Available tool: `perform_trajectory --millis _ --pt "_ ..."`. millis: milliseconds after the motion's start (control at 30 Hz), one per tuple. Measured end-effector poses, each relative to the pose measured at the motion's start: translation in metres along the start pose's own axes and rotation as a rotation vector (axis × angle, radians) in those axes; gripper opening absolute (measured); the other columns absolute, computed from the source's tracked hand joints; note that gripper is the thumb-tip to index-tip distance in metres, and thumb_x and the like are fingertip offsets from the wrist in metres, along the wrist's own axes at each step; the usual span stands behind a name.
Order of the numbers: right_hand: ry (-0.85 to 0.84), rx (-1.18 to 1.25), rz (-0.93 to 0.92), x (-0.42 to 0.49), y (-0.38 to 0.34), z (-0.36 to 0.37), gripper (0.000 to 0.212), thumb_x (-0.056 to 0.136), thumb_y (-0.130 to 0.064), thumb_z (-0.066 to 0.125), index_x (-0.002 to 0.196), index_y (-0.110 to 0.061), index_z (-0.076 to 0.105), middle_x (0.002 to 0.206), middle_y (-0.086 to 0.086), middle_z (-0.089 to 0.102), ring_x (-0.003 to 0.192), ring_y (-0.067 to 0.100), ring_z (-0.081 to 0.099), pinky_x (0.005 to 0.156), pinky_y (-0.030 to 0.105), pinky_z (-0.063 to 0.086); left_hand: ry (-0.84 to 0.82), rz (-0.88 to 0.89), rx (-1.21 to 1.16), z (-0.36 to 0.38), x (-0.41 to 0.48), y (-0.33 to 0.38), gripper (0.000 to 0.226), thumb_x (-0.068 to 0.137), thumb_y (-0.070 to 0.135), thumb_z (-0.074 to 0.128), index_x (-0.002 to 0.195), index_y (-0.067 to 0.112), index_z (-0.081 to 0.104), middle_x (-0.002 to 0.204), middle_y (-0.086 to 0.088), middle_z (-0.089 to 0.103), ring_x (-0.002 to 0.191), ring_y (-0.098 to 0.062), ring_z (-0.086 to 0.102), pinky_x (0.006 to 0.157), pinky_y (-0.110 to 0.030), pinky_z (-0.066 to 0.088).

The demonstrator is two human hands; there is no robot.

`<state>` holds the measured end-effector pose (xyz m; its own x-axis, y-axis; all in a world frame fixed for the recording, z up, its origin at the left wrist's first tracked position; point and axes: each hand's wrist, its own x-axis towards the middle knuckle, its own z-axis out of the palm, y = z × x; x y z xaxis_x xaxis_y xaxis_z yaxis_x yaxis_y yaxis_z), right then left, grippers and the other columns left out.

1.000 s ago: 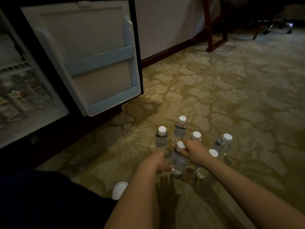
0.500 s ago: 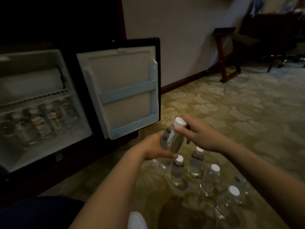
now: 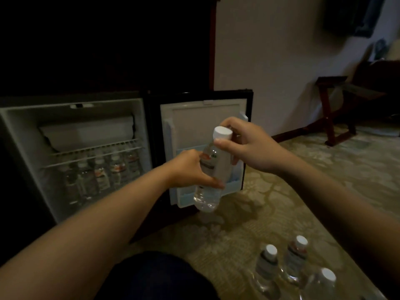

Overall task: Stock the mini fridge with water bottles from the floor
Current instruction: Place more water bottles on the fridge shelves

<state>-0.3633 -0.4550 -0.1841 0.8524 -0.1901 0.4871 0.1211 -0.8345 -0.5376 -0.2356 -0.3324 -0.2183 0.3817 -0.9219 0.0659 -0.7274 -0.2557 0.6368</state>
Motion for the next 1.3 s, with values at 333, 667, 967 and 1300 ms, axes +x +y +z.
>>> perform_trajectory --millis 333,667,967,1300 --pt "-0.114 -0.066 -0.117 0.095 -0.055 0.063 0.029 0.087 -0.031 0.063 0.105 -0.012 0.050 0.084 0.003 0.058 0.071 0.019 0.062 0.066 0.038 0.057 0.157 -0.087 0.087 -0.085 -0.022 -0.075 0.053 0.063 0.039 0.081 0.111 0.030 0.060 0.102 0.017 0.063 0.100 -0.005 0.061 0.076 -0.013 0.047" --pt "-0.341 -0.435 -0.056 0.194 -0.035 0.188 0.032 0.096 -0.031 0.048 0.116 -0.006 0.043 0.107 0.016 0.056 0.092 0.034 0.056 0.065 0.033 0.037 -0.006 -0.436 0.112 -0.117 -0.002 -0.198 0.078 0.081 0.045 0.065 0.146 0.024 0.027 0.151 0.006 0.033 0.135 -0.018 0.037 0.109 -0.028 0.032" --pt "-0.523 -0.282 0.083 0.227 0.018 0.283 0.031 0.096 -0.021 0.044 0.124 -0.007 0.040 0.128 0.017 0.052 0.115 0.032 0.052 0.077 0.027 0.037 -0.003 -0.575 0.146 -0.100 0.012 -0.293 0.054 0.087 0.038 0.060 0.136 0.018 0.047 0.143 -0.005 0.046 0.127 -0.022 0.047 0.104 -0.027 0.038" --pt "-0.477 -0.283 0.057 0.242 0.065 0.352 0.047 0.098 -0.015 0.039 0.142 -0.009 0.026 0.122 0.019 0.057 0.111 0.032 0.056 0.092 0.036 0.046 0.143 -0.622 -0.056 -0.079 0.028 -0.351 0.040 0.097 0.026 0.045 0.135 0.013 0.048 0.143 -0.008 0.046 0.128 -0.023 0.046 0.105 -0.026 0.036"
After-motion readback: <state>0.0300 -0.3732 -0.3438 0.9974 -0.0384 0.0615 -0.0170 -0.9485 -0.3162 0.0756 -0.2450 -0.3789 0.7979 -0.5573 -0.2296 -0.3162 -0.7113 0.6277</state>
